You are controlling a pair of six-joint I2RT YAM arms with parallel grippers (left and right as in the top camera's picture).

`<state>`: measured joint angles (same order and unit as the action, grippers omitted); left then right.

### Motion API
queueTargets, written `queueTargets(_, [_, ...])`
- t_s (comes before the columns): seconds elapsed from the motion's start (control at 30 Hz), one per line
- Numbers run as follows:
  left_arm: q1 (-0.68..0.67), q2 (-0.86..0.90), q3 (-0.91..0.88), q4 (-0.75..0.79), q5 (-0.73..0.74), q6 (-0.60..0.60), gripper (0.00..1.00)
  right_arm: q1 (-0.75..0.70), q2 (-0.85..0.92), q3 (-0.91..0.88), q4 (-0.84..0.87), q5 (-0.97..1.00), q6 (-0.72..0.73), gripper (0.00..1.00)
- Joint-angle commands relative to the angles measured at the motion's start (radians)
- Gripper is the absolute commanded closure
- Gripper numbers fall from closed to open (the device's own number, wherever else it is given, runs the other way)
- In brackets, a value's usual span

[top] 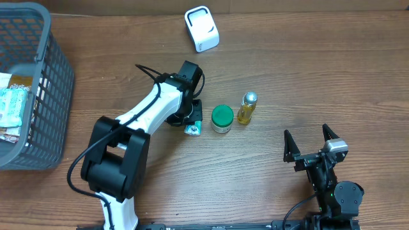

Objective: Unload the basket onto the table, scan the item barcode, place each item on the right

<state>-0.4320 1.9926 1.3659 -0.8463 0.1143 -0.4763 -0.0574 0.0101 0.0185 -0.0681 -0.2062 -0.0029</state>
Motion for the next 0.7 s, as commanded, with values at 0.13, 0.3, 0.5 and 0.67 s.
queueTargets(0.13, [-0.002, 0.018, 0.0, 0.072, 0.183, 0.039, 0.96, -0.003, -0.007, -0.011, 0.006, -0.005, 0.003, 0.0])
queueTargets(0.3, [0.01, 0.018, 0.0, 0.11, 0.159, 0.04, 0.96, -0.003, -0.007, -0.011, 0.006, -0.005, 0.003, 0.0])
queueTargets(0.5, [0.026, 0.017, 0.003, 0.128, 0.187, 0.055, 0.96, -0.003, -0.007, -0.011, 0.006, -0.005, 0.003, 0.0])
queueTargets(0.67, [0.049, 0.017, 0.006, 0.135, 0.291, 0.109, 0.96, -0.003, -0.007, -0.011, 0.006, -0.005, 0.003, 0.0])
